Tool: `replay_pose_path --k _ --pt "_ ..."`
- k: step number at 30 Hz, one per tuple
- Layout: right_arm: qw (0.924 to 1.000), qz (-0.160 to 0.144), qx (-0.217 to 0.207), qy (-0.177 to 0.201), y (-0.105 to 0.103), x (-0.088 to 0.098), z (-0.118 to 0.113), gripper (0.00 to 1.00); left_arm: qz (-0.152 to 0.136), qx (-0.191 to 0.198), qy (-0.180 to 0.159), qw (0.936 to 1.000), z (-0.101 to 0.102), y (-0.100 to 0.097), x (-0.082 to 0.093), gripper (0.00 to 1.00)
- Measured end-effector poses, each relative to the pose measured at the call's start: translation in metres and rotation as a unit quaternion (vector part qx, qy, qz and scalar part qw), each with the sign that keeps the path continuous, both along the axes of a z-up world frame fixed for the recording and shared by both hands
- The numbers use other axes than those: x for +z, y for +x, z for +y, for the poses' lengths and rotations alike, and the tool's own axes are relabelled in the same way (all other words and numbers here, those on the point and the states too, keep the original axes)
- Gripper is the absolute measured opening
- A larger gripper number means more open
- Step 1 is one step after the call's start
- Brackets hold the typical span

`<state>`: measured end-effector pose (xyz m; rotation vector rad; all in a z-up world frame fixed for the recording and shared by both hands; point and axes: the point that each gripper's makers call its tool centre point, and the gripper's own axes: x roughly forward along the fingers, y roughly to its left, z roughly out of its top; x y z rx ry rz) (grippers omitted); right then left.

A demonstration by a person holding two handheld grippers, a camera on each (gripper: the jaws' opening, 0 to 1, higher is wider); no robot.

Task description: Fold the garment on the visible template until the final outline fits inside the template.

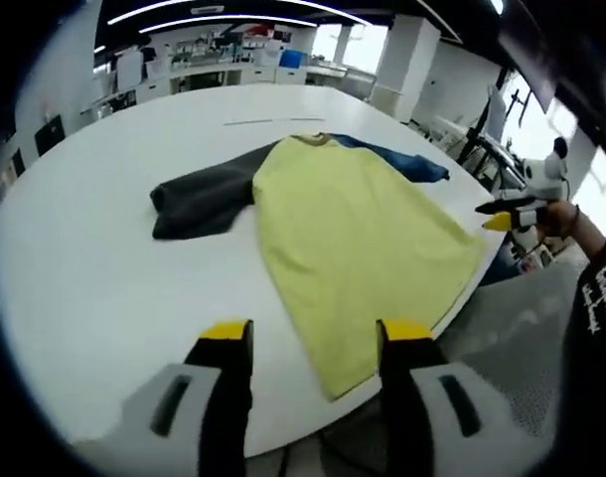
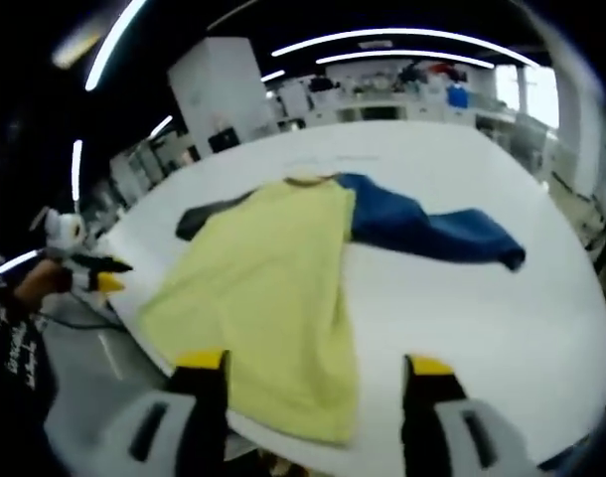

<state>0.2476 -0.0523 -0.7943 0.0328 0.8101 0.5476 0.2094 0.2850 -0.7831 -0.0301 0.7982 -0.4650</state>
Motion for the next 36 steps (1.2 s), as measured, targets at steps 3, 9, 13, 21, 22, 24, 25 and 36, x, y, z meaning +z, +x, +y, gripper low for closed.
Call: replay_pose_path --k 3,9,13,21,22,24,25,36 --pt "0.9998 -0.009 0.017 -0.004 0.008 0.004 0.004 0.85 -0.019 -0.002 0.005 0.9998 0.004 0.013 0.006 0.57" --pt "0.9991 -0.017 0.037 -0.008 0.027 0.009 0.009 0.96 -0.046 -0.002 0.0 0.999 0.014 0.044 0.015 0.67" --pt "0.9991 -0.019 0.039 0.002 0.04 0.014 0.01 0.99 -0.062 -0.001 0.004 0.998 0.013 0.061 0.023 0.74" --pt "0.9987 -0.028 0.037 0.021 0.078 0.02 0.011 0.99 -0.081 0.001 0.006 0.9967 0.015 0.102 0.025 0.77" --pt "0.9987 -0.029 0.037 0.021 0.082 0.02 0.011 0.99 -0.086 0.0 0.007 0.9963 0.018 0.109 0.026 0.77" --pt "0.9985 -0.032 0.038 0.02 0.092 0.022 0.013 0.99 -0.092 0.002 0.007 0.9957 0.019 0.119 0.028 0.76" --pt "0.9985 -0.033 0.039 0.02 0.094 0.022 0.014 0.99 -0.096 0.0 0.007 0.9954 0.019 0.123 0.028 0.74" --pt "0.9963 -0.047 0.071 0.013 0.145 0.022 0.031 0.92 -0.114 0.003 0.008 0.9935 0.03 0.176 0.02 0.56"
